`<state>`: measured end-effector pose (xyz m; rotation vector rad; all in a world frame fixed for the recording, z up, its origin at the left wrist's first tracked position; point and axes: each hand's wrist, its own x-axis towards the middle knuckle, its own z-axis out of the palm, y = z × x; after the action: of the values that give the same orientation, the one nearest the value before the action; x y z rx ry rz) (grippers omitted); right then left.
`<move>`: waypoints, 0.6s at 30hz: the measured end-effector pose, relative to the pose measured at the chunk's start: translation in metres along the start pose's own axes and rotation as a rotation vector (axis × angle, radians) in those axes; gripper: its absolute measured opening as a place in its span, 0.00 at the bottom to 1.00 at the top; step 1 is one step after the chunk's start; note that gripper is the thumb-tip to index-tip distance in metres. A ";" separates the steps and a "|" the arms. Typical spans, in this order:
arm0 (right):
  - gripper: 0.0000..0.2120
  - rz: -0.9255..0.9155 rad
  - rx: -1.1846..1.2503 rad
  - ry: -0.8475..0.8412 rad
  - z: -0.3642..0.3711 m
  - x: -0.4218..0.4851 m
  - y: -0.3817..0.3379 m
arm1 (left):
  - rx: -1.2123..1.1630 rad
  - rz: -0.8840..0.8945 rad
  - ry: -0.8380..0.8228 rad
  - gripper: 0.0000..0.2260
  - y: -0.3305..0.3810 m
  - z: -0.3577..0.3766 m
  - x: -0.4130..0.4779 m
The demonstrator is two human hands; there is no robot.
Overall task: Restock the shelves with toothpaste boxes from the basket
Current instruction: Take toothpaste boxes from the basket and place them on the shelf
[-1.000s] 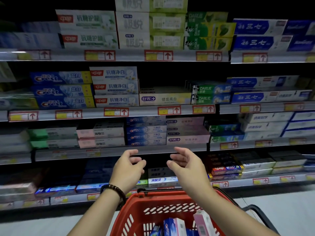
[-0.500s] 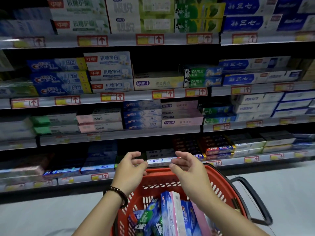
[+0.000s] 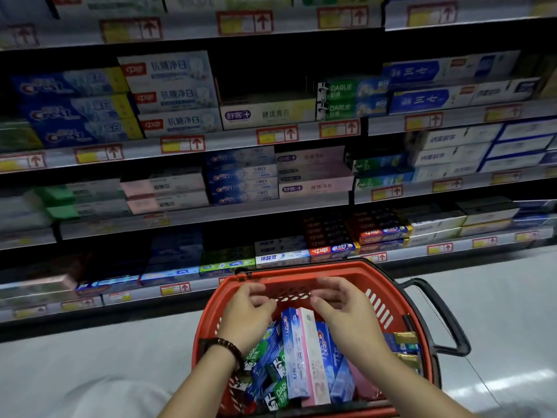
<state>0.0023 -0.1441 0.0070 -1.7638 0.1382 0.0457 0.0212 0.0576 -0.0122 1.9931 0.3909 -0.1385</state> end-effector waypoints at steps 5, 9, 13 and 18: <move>0.13 0.040 -0.001 0.018 -0.005 -0.002 0.015 | 0.010 -0.080 -0.043 0.13 -0.021 0.025 0.009; 0.11 0.077 0.011 0.017 -0.009 -0.004 0.023 | 0.015 -0.151 -0.044 0.14 -0.031 0.038 0.015; 0.10 0.105 0.041 0.012 -0.013 -0.004 0.026 | 0.021 -0.220 -0.065 0.16 -0.041 0.054 0.025; 0.08 0.140 0.063 -0.001 -0.015 -0.005 0.034 | 0.046 -0.287 -0.096 0.19 -0.056 0.077 0.041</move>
<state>-0.0076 -0.1650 -0.0223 -1.6895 0.2602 0.1423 0.0468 0.0198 -0.1055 1.9578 0.6144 -0.4253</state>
